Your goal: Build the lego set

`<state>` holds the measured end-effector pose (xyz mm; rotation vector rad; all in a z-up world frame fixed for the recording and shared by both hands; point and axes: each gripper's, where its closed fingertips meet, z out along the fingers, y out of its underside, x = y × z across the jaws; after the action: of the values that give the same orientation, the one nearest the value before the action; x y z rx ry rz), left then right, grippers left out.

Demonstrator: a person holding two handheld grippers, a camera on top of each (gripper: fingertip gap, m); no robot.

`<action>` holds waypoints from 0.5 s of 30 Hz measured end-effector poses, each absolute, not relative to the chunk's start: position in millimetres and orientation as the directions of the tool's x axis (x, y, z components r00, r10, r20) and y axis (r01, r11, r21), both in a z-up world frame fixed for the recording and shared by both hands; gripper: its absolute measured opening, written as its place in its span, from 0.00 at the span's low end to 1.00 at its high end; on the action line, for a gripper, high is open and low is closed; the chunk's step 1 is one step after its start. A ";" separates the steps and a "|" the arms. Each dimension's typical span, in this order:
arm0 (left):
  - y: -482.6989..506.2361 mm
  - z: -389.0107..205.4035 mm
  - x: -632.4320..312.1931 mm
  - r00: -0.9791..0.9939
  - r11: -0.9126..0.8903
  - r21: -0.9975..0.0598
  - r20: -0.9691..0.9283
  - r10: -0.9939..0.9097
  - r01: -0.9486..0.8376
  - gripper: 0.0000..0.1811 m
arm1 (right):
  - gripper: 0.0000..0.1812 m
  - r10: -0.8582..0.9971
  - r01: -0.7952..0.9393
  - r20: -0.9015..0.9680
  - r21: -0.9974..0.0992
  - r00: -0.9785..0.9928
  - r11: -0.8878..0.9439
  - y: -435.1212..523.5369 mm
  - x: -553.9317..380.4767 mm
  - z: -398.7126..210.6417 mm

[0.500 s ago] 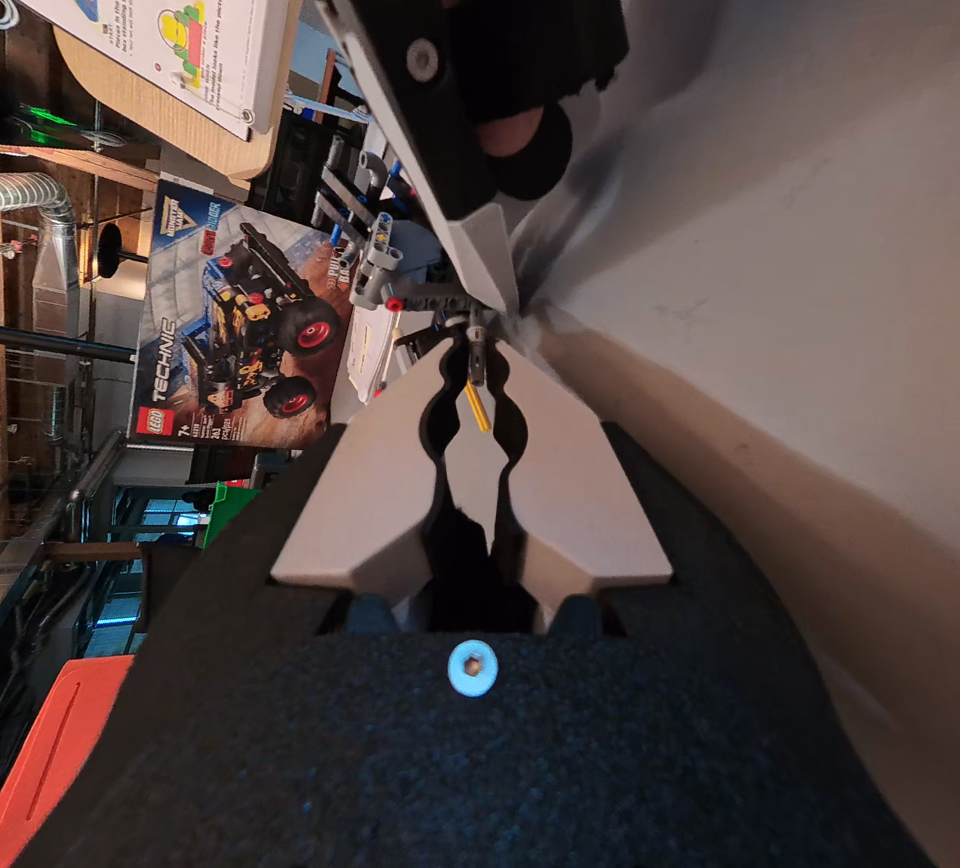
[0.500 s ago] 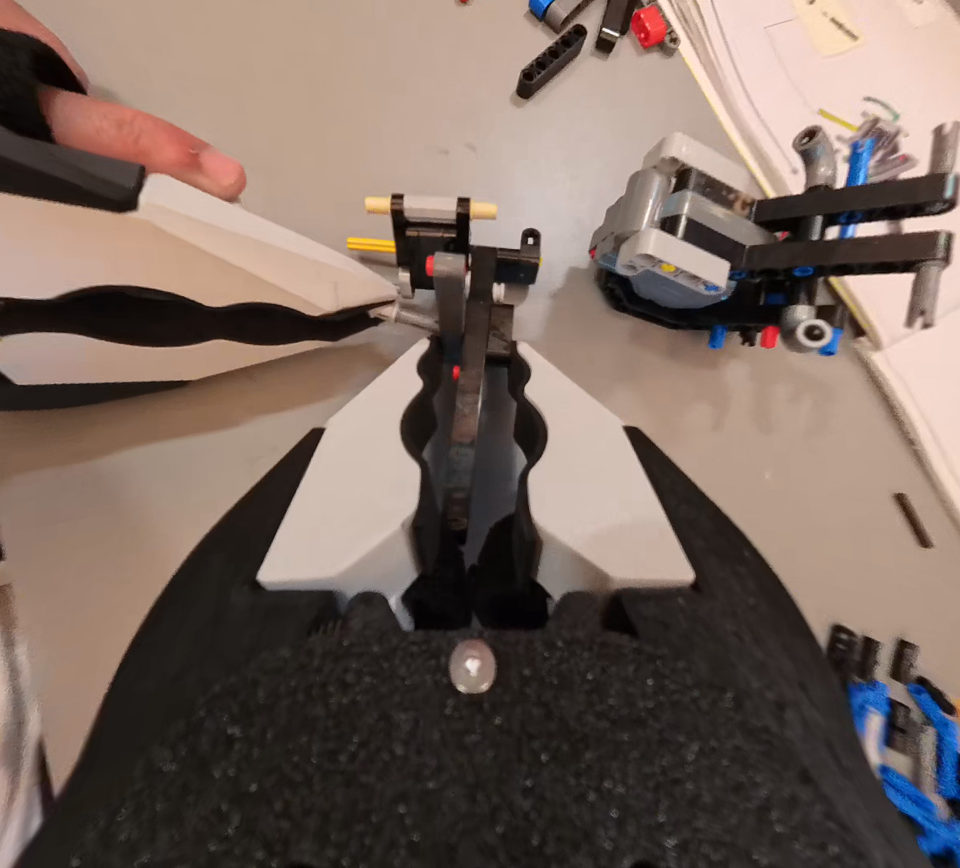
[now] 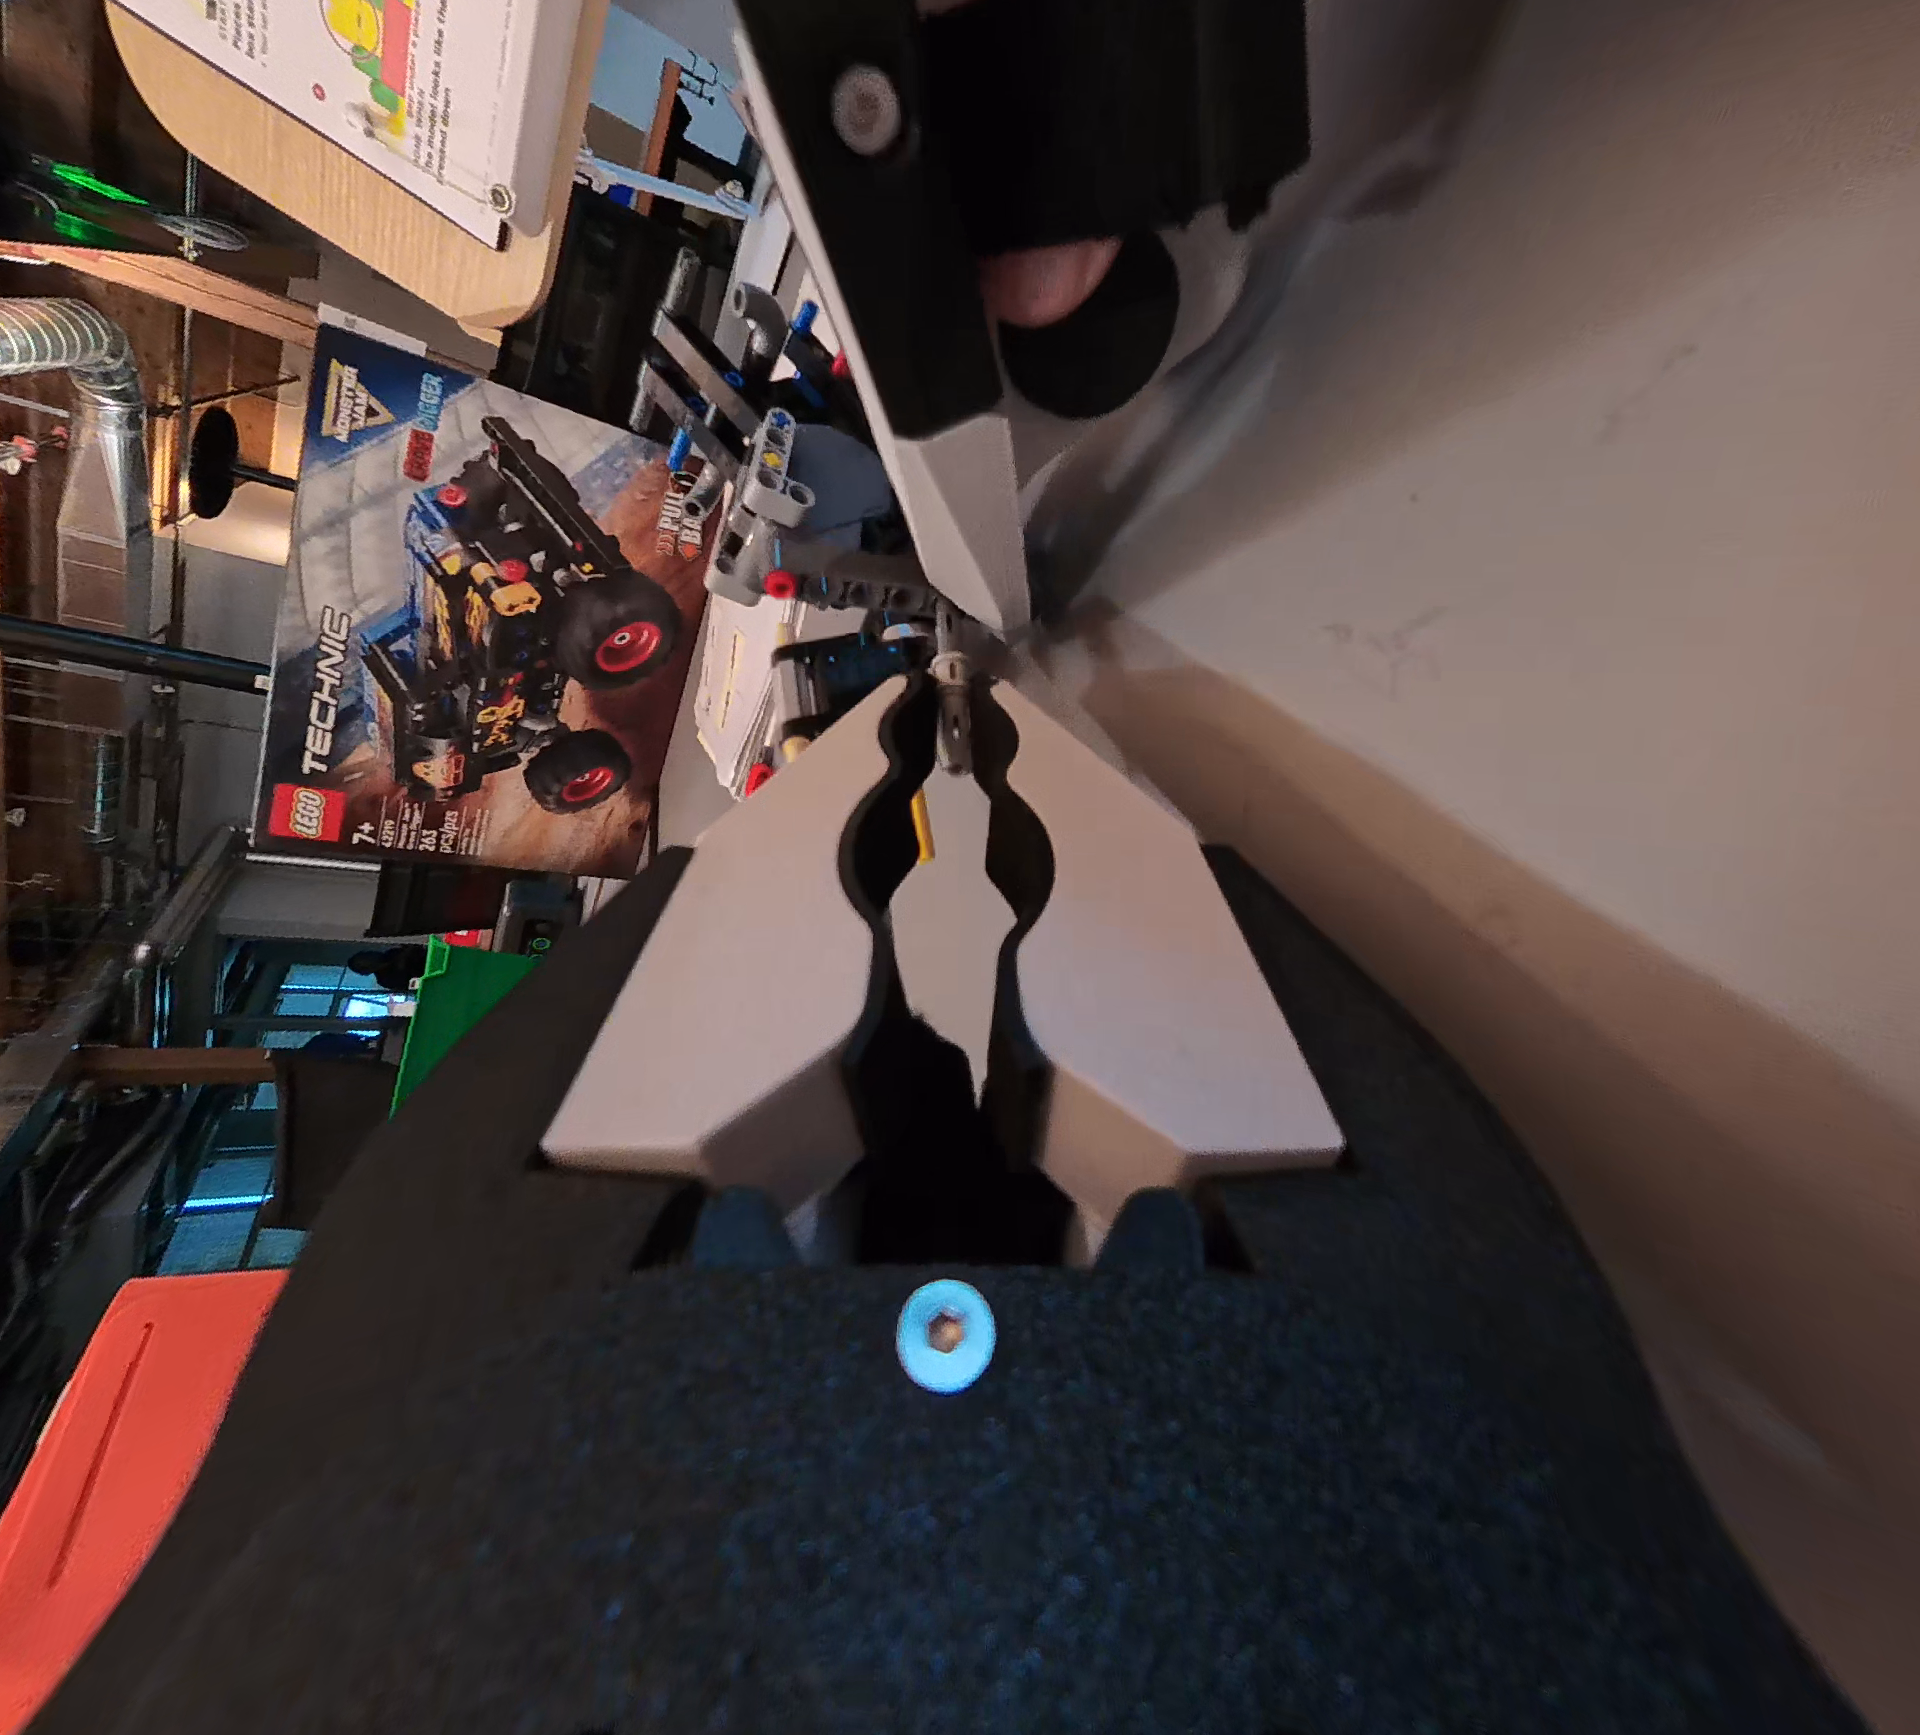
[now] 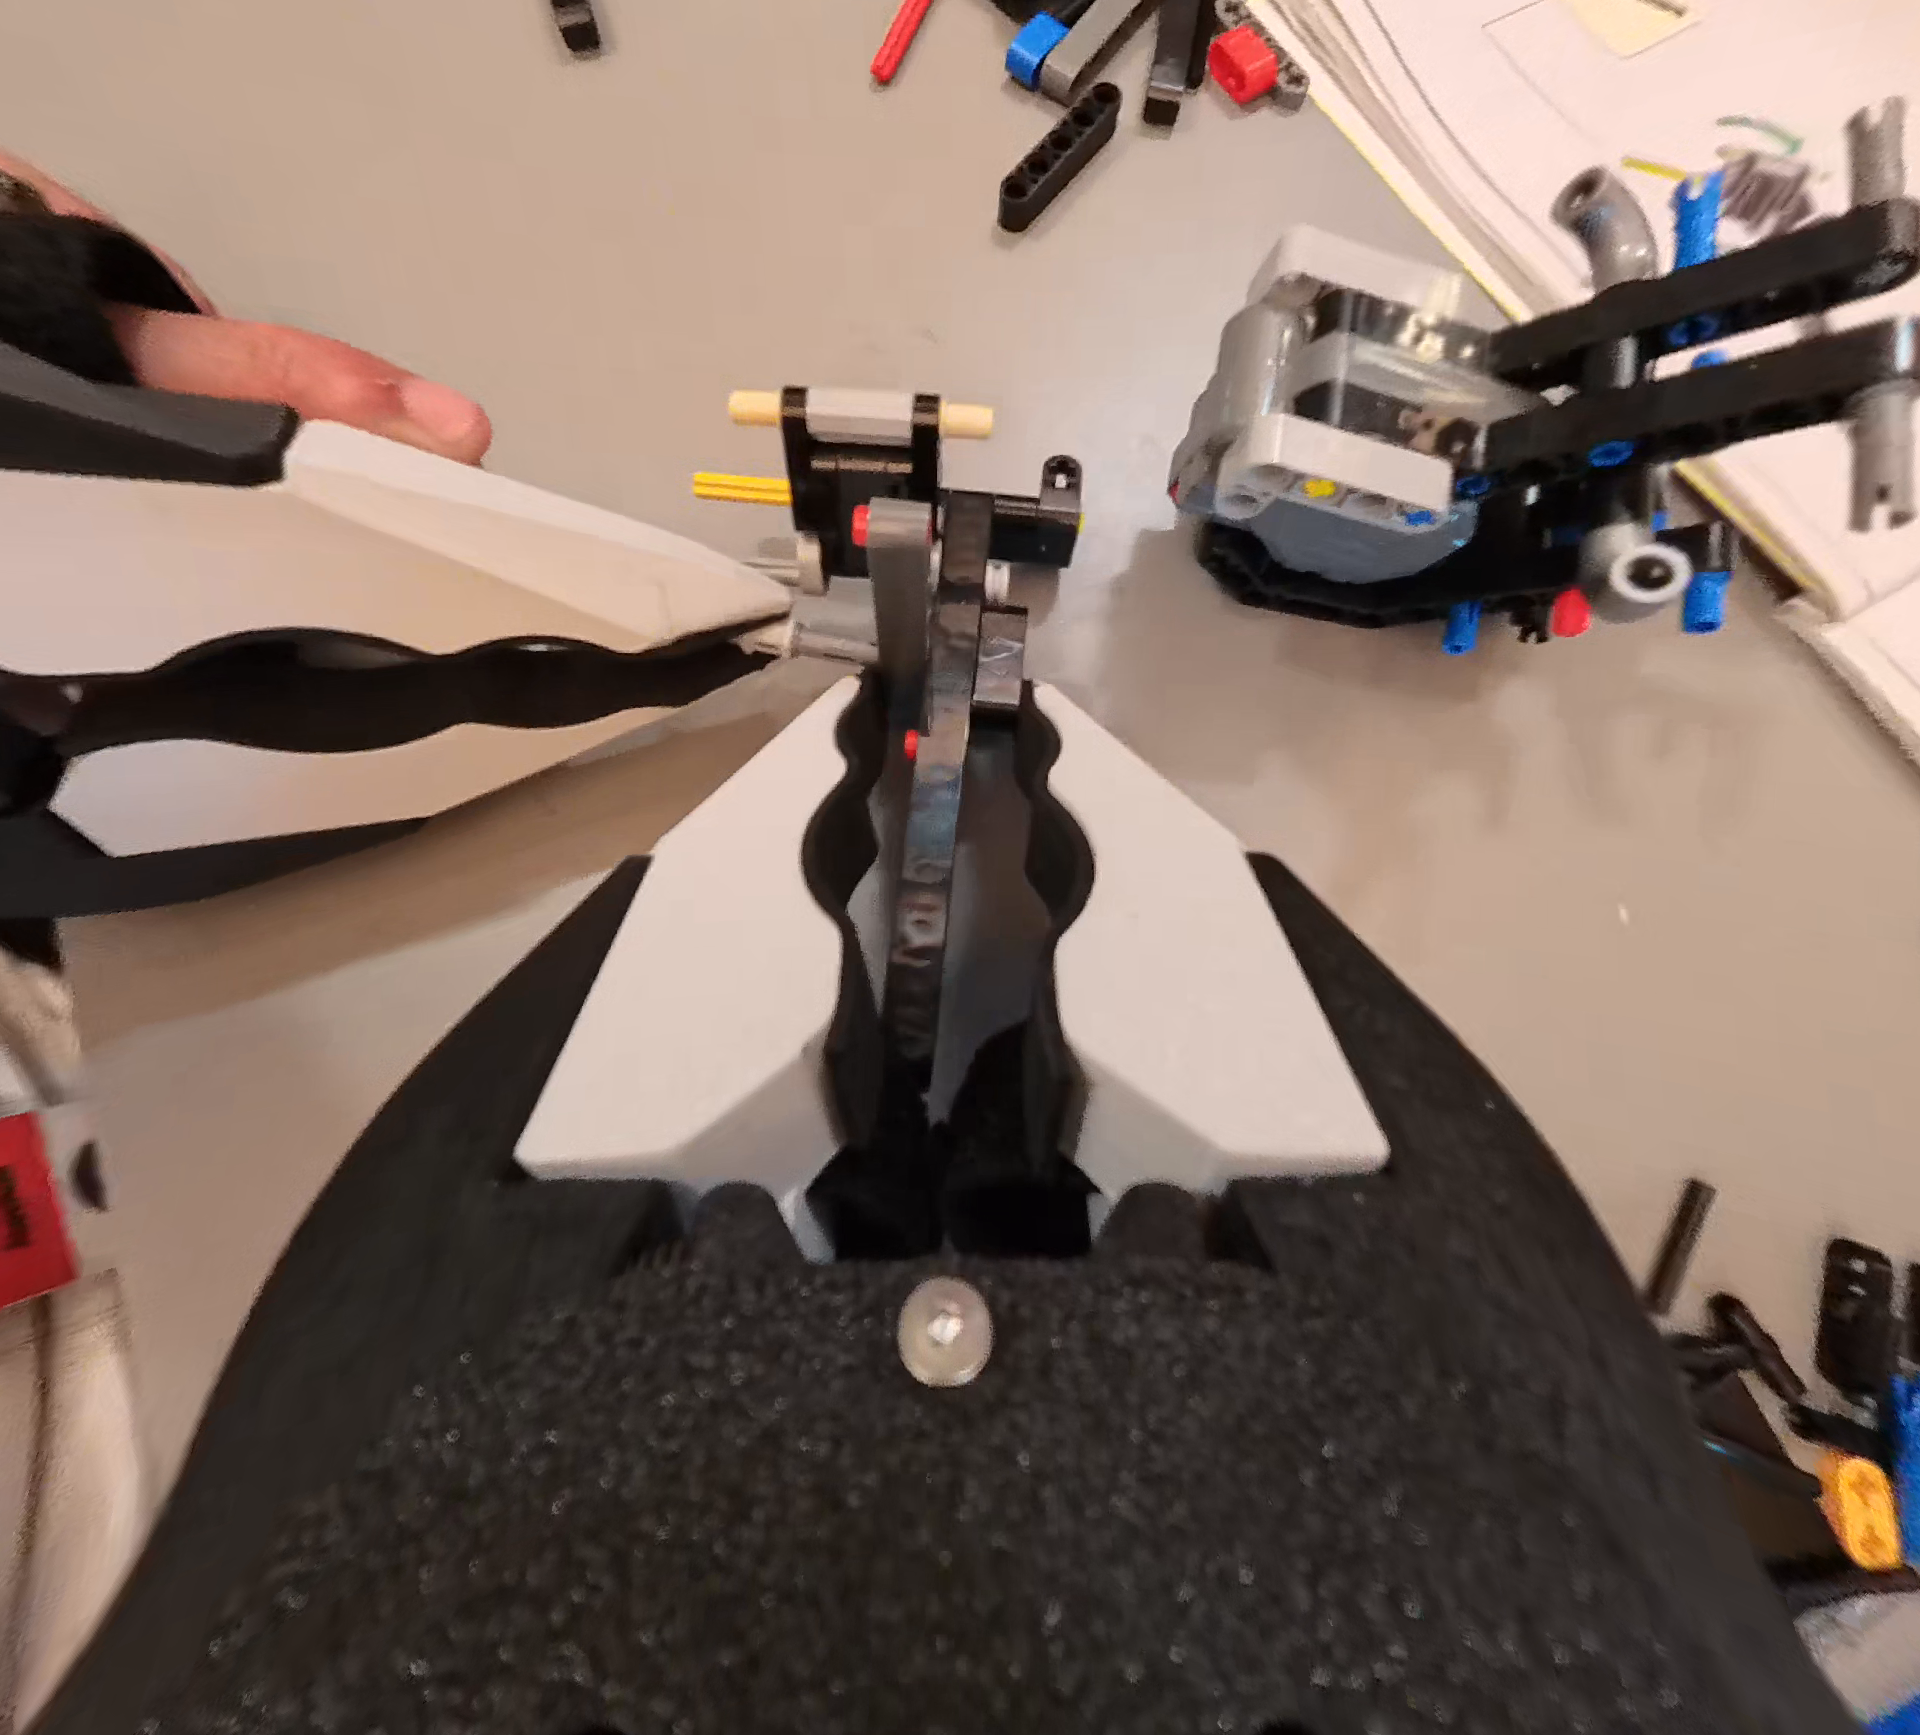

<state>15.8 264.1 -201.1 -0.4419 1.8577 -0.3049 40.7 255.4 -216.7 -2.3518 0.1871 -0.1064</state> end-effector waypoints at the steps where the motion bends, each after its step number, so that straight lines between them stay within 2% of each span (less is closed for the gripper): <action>1: 263.8 -201.0 15.9 -0.284 0.892 -0.424 -0.846 -0.451 -0.154 0.03 | 0.13 -0.169 -0.081 0.056 -0.705 0.984 -0.704 255.5 41.6 -216.2; 15: 263.3 -199.4 15.5 -0.289 0.869 -0.472 -0.819 -0.495 -0.150 0.02 | 0.13 -0.166 -0.155 -0.058 -0.737 0.984 -0.658 256.5 38.4 -215.7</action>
<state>15.5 263.3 -199.4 -0.4823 1.8571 -0.3630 38.4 256.5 -215.7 -2.2994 0.2229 -0.0178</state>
